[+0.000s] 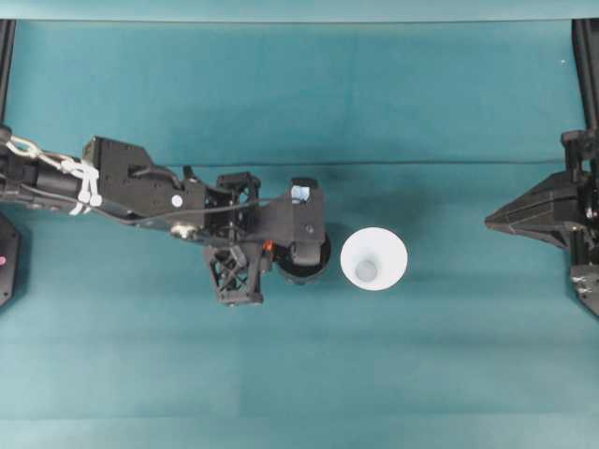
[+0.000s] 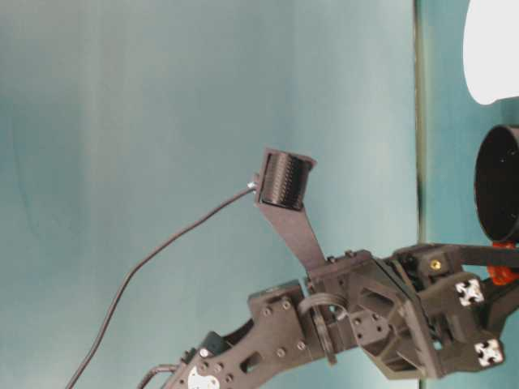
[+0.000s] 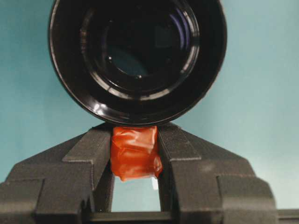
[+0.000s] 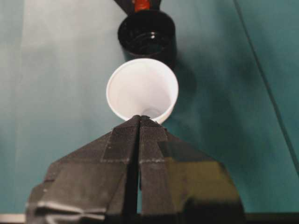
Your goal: Put the paper cup into the moved red handle cup holder.
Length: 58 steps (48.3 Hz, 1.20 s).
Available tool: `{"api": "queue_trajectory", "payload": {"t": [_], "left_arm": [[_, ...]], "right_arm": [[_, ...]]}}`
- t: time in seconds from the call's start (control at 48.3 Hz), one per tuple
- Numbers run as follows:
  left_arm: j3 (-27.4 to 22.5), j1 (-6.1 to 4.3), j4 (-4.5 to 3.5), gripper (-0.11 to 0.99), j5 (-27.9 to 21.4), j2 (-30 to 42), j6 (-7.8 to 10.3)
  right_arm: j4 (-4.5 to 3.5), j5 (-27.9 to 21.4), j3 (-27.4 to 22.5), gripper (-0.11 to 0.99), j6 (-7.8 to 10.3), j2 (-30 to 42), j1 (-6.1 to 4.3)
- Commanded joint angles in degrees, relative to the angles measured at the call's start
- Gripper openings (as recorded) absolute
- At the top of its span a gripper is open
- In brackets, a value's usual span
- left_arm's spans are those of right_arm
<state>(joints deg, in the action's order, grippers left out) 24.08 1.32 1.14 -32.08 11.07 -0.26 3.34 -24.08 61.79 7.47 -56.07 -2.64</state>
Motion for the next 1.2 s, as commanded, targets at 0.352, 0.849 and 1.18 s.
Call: {"api": "queue_trajectory", "payload": {"t": [0.352, 0.849, 1.18], "left_arm": [[0.0, -0.53, 0.09, 0.26, 1.58, -0.44, 0.53], [0.0, -0.44, 0.09, 0.27, 2.46, -0.62, 0.18], [0.53, -0.26, 0.09, 0.77, 5.45, -1.05, 0.53]], "right_arm": [[0.09, 0.26, -0.7, -0.11, 0.44, 0.18, -0.09], [0.09, 0.26, -0.7, -0.11, 0.44, -0.35, 0.0], [0.09, 0.18, -0.7, -0.11, 0.44, -0.44, 0.0]]}}
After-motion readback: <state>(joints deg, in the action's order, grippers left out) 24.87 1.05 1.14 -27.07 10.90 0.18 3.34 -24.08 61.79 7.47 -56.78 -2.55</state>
